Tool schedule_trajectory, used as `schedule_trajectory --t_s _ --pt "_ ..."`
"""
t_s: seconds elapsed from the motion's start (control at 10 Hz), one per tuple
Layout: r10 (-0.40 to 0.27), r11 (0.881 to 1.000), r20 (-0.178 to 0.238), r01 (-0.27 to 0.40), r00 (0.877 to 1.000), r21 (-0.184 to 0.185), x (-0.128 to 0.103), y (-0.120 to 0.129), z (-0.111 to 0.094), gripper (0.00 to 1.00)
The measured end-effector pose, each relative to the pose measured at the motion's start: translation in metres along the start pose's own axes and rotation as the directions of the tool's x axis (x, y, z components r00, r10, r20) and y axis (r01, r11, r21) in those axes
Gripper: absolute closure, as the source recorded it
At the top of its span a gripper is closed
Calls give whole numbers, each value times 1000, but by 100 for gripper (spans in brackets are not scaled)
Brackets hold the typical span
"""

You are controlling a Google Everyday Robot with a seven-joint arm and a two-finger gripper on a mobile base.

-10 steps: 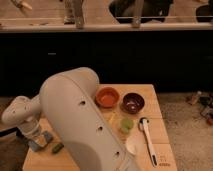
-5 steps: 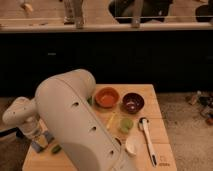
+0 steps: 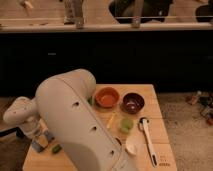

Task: Place sponge in table surface

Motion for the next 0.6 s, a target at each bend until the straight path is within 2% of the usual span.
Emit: schedule_trajectory --t_s 0.2,0.3,0.6 --pt "2 1000 0 -2 1000 0 -1 0 0 26" --pt "2 1000 0 -2 1000 0 -1 0 0 22" --pt "3 1000 1 -3 1000 1 -2 -1 1 20"
